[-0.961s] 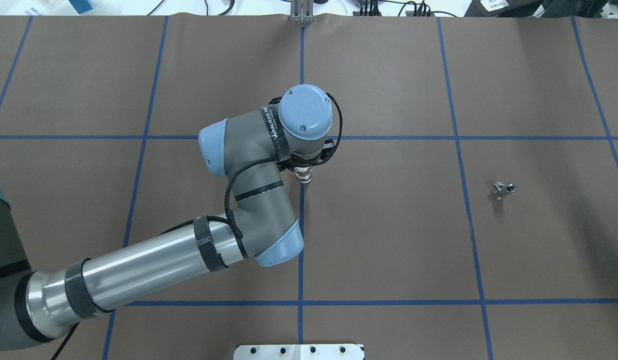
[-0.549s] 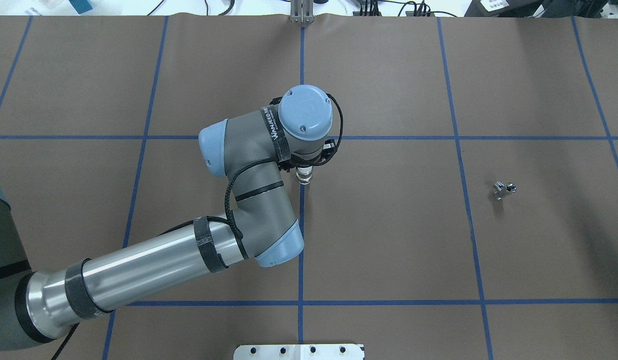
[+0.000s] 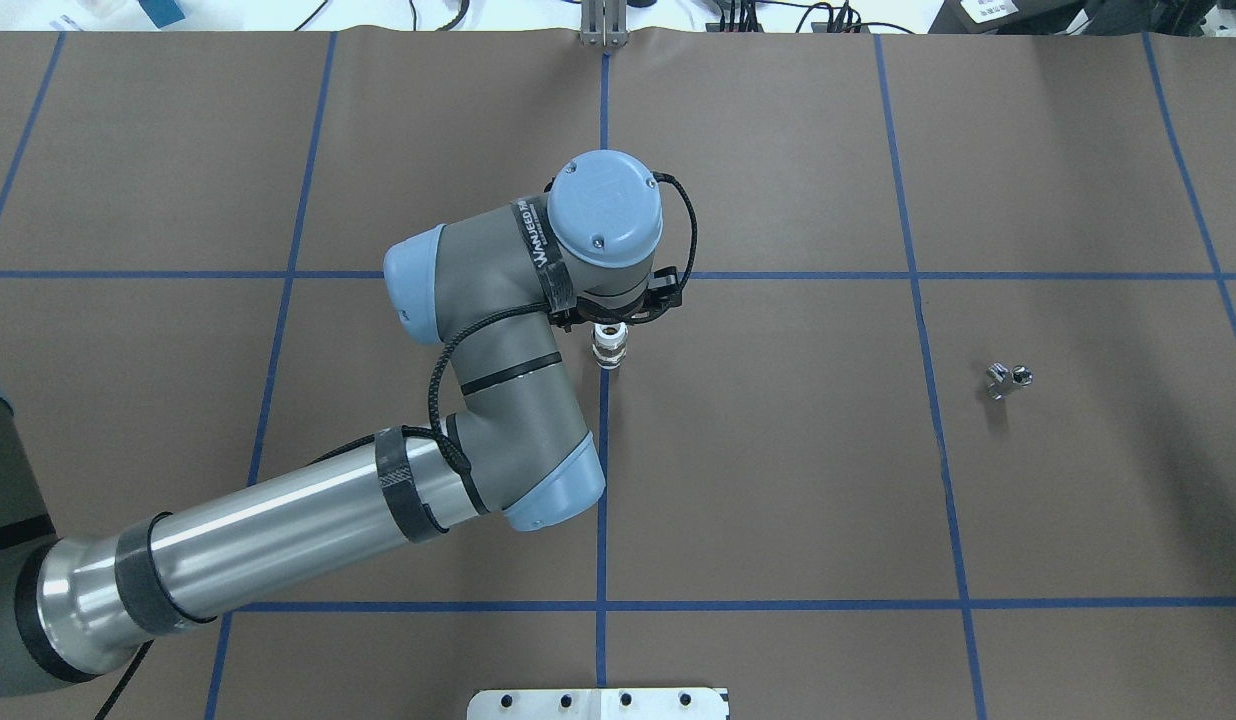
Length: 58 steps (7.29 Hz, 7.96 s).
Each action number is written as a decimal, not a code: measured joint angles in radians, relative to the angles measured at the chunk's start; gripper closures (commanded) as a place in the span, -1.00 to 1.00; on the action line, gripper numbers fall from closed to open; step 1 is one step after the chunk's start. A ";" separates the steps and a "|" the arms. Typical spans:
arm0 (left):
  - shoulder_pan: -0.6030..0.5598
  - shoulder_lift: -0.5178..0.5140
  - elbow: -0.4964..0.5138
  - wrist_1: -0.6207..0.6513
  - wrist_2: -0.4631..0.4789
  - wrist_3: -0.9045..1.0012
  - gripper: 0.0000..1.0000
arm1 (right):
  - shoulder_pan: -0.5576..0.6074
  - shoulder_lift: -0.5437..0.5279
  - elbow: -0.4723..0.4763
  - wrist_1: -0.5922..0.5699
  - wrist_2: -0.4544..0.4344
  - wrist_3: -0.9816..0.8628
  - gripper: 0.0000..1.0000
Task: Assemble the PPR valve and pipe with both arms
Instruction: 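Open the left gripper and withdraw it while the right arm reaches out, then lower the right gripper onto the chrome pipe fitting and grasp it, then lift the chrome fitting and carry it above the valve with the right gripper, then lower the chrome fitting onto the top of the valve with the right gripper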
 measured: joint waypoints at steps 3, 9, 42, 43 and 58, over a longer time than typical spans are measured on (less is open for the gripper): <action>-0.080 0.198 -0.327 0.131 -0.062 0.221 -1.00 | -0.008 0.000 0.006 0.019 0.006 -0.002 -1.00; -0.571 0.704 -0.669 0.220 -0.348 1.134 -1.00 | -0.225 -0.023 0.029 0.344 0.027 0.459 -1.00; -1.009 1.097 -0.413 0.019 -0.575 1.492 -1.00 | -0.515 0.250 0.094 0.158 -0.169 0.580 1.00; -1.031 1.126 -0.416 0.006 -0.597 1.487 -1.00 | -0.514 0.310 0.107 0.083 -0.163 0.636 1.00; -1.051 1.142 -0.421 -0.013 -0.608 1.479 -1.00 | -0.882 0.957 -0.209 -0.344 -0.520 1.605 1.00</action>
